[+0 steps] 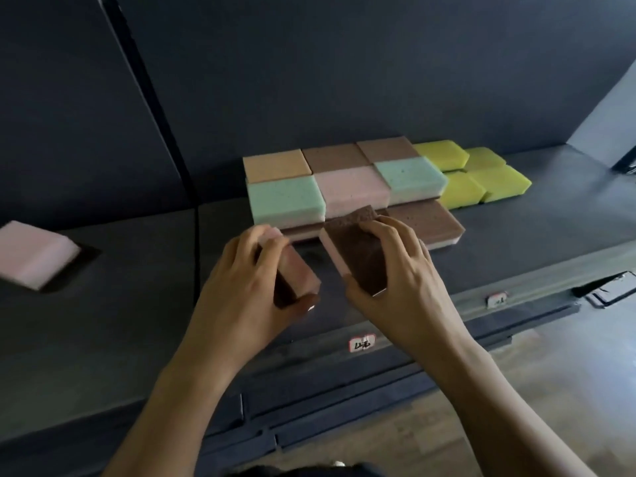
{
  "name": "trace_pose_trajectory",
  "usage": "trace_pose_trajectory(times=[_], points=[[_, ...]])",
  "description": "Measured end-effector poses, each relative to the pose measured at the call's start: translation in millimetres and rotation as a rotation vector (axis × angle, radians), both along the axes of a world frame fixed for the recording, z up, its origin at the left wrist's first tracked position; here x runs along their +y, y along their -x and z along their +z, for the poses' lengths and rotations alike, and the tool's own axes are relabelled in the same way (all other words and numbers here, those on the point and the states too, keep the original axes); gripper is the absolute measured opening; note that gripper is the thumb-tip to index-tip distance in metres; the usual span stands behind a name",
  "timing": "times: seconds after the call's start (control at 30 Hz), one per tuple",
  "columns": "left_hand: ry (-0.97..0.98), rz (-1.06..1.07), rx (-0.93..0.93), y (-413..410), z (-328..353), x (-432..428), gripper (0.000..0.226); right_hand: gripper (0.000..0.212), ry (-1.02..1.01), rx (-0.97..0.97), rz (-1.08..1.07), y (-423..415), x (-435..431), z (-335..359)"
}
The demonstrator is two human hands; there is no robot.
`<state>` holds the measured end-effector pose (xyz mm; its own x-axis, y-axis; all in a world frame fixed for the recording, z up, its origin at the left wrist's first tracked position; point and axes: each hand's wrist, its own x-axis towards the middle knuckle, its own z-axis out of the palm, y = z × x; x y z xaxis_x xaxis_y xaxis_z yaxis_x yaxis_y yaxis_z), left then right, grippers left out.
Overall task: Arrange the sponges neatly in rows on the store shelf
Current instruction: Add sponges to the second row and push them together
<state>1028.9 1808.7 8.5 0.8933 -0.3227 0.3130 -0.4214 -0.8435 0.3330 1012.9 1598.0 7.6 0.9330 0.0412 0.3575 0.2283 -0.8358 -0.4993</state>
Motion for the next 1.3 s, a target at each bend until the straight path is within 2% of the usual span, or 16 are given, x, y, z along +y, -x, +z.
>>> trace_pose_trajectory(times=[0.47,0.6,0.73,0.9,1.13,1.3], points=[[-0.014,0.058,0.111,2.5,-2.5,25.5,0.085,0.071,-0.019,-0.015,0.049,-4.3,14.5,-5.4],[-0.071,0.042,0.062,5.3,1.4,18.0,0.091,0.069,-0.024,-0.015,0.072,-6.3,7.7,-8.7],[-0.080,-0.023,-0.037,5.5,16.7,-9.1,0.078,0.071,0.013,-0.019,0.120,-10.8,-10.0,-8.4],[-0.111,-0.090,-0.097,-2.9,13.8,-65.3,0.067,0.080,0.081,0.029,0.262,-22.7,-55.6,-5.2],[-0.026,-0.118,0.016,-12.6,-0.3,-134.0,0.070,0.069,0.165,0.047,0.522,-43.3,-131.1,-0.6],[0.052,-0.026,0.044,-7.4,-4.0,-143.3,0.065,0.065,0.148,0.039,0.617,-55.1,-148.9,-2.1]])
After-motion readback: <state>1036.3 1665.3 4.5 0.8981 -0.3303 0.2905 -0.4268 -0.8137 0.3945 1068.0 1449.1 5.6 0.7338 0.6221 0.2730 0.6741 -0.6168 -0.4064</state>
